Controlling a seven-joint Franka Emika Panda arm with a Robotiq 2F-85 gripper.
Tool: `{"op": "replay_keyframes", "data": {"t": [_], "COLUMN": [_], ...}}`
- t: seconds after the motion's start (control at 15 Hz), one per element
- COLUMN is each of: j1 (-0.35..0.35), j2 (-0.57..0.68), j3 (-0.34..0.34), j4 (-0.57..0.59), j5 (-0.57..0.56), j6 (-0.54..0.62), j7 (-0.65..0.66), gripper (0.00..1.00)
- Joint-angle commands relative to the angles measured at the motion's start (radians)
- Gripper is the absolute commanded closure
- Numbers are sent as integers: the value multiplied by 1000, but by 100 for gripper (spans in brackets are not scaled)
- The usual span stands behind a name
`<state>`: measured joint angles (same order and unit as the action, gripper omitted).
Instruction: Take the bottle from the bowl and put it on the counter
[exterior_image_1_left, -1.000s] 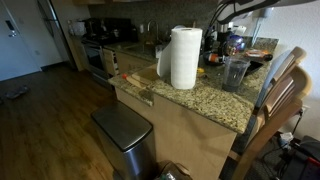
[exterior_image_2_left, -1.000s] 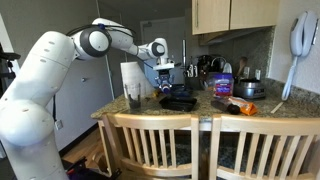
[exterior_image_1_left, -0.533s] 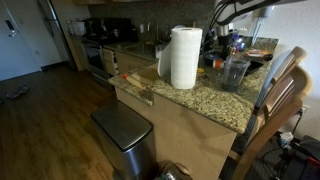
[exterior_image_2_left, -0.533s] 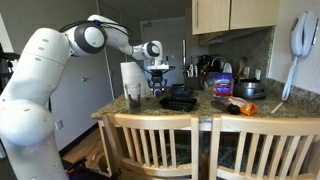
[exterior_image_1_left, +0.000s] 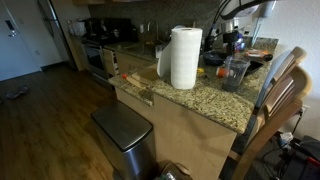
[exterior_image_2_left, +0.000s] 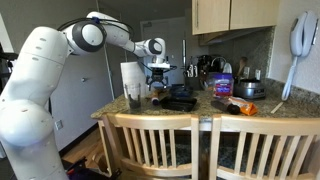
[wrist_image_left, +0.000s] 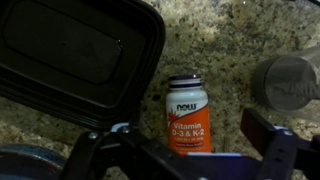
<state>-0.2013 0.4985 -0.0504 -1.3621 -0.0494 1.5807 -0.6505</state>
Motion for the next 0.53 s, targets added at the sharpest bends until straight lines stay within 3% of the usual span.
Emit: {"op": "replay_keyframes", "data": {"t": [0.0,0.47], "j1": [-48,-39], "j2": [-68,-153], "j3": [13,10], "j4": [-69,-146], "j5": [110,241], "j6": [127,454], "j7": [22,158], "gripper": [0,0]}}
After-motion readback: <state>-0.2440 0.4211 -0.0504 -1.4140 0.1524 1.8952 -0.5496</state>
